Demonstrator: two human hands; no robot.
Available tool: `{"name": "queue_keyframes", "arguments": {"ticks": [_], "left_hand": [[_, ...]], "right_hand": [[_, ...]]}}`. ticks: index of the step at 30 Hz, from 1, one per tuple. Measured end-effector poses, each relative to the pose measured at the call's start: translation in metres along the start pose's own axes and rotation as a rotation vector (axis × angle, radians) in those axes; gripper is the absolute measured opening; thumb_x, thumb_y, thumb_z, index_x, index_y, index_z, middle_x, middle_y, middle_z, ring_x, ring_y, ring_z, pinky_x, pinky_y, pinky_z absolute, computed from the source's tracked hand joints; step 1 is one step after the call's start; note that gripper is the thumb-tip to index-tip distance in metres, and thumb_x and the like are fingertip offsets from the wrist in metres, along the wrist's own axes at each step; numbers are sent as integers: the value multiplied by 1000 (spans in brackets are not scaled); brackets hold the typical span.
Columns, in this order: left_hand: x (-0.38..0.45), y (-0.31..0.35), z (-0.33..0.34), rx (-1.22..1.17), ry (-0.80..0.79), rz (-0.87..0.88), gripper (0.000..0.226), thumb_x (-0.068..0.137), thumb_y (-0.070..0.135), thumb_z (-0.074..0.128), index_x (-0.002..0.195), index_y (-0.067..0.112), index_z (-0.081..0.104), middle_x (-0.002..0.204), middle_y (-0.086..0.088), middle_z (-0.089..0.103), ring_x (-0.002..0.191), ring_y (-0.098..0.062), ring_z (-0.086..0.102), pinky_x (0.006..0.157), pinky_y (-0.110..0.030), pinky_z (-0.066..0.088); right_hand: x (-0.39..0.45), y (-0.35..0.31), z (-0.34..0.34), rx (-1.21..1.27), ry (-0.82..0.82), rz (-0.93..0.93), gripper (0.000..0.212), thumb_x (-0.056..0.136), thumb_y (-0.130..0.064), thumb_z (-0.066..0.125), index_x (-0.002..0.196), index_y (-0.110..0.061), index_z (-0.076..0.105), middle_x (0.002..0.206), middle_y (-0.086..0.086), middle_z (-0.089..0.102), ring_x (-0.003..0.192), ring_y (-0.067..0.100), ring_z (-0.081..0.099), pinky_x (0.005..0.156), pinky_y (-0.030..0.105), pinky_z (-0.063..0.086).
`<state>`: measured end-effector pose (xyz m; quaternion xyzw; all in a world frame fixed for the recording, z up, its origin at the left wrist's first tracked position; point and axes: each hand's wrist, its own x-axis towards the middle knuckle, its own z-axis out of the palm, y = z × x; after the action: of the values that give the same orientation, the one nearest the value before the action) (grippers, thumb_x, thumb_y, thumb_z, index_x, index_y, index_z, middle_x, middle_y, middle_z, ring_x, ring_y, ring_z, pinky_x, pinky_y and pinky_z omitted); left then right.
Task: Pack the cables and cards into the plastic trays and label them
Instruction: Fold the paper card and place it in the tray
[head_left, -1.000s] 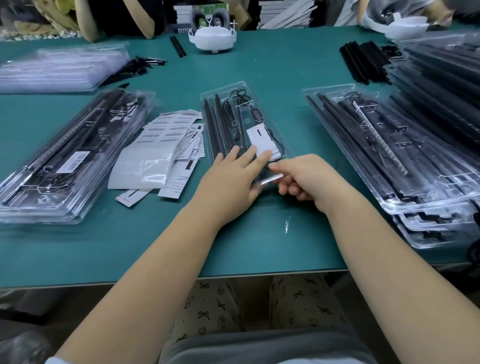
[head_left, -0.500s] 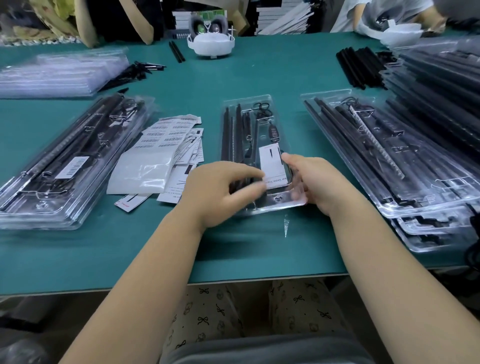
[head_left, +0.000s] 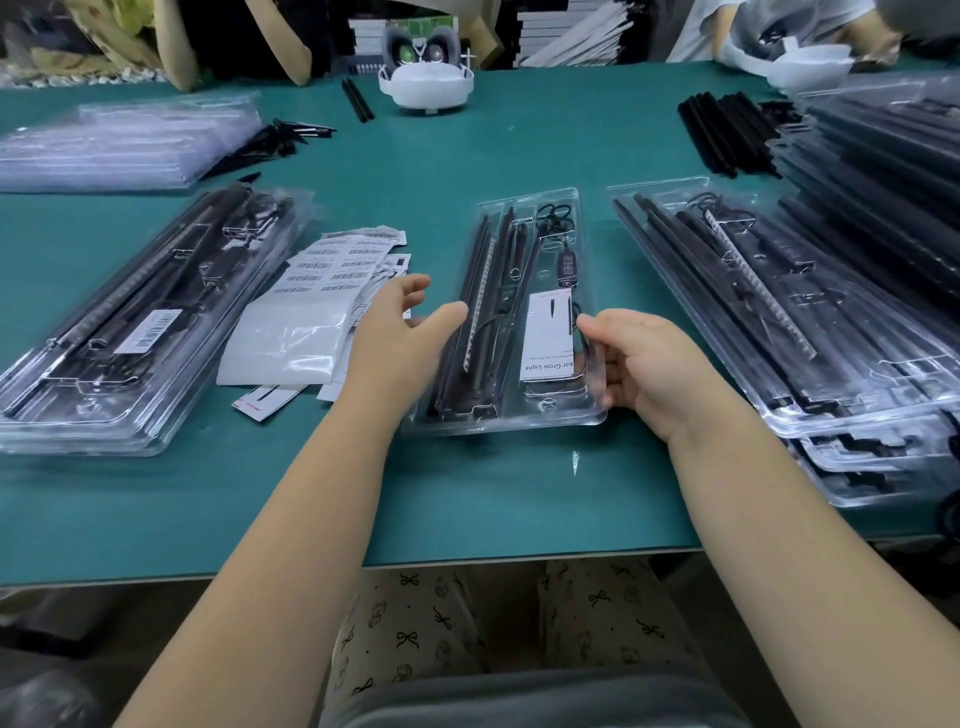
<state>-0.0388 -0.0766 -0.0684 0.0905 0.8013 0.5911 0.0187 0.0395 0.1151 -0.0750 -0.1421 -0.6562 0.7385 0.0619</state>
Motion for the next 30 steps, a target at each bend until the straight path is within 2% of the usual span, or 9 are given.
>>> {"name": "queue_keyframes", "arguments": {"ticks": [3,8,12,15,18,21,24,27,30], "left_hand": [[3,4,-6,-267,-186,-239,51,82,30,66,126,6,52,118,-11,62,102,-27,63,94,-48,49],[5,4,-14,-760,-403,-538,34,71,23,68,97,4,62,71,-7,66,54,-18,64,55,-30,55],[3,2,-12,-627,-473,-502,20,82,23,65,89,7,73,78,-12,71,67,-26,70,60,-38,57],[1,4,-13,-539,-404,-401,17,86,13,62,94,0,68,71,-9,71,62,-20,70,54,-31,56],[4,2,-16,-368,-322,-234,22,83,10,66,103,2,58,66,2,70,58,-8,65,54,-24,53],[5,3,-19,-360,-278,-209,24,84,6,66,106,3,57,63,5,69,55,-4,64,47,-16,48],[4,6,-20,-352,-271,-237,39,81,6,68,117,-2,53,74,-1,71,58,-7,66,48,-18,49],[1,7,-20,-379,-298,-319,84,73,16,76,143,3,32,110,-14,61,74,-16,69,56,-30,55],[2,4,-18,-300,-262,-328,92,75,19,77,149,11,23,137,-16,49,110,-25,61,87,-44,52]], "right_hand": [[0,0,-1,99,-21,-95,29,92,-14,53,64,-12,58,56,7,59,54,25,47,56,30,35],[-5,-2,0,102,-95,-131,19,77,-20,59,60,-12,58,61,14,52,58,26,43,55,33,31],[-6,-2,-2,113,-189,-90,17,76,-18,57,59,-14,55,58,3,56,50,16,55,51,26,43],[-3,-1,-4,70,-207,-18,10,68,-17,59,60,-12,61,60,11,56,55,24,56,54,28,48],[-1,0,-2,-19,-154,76,30,56,-23,64,80,-5,62,79,19,46,70,30,44,61,33,46],[4,-3,7,-110,-94,161,30,62,-36,64,78,-11,60,67,11,52,54,21,50,49,26,49],[19,-14,12,-210,-39,255,33,78,-44,63,77,-11,61,57,1,62,43,16,57,44,22,47],[33,-27,18,-84,-56,306,33,77,-39,69,93,-11,63,81,5,63,53,16,54,52,22,46],[41,-31,23,38,-57,294,40,74,-37,75,102,-12,63,90,8,70,62,22,59,60,28,52]]}}
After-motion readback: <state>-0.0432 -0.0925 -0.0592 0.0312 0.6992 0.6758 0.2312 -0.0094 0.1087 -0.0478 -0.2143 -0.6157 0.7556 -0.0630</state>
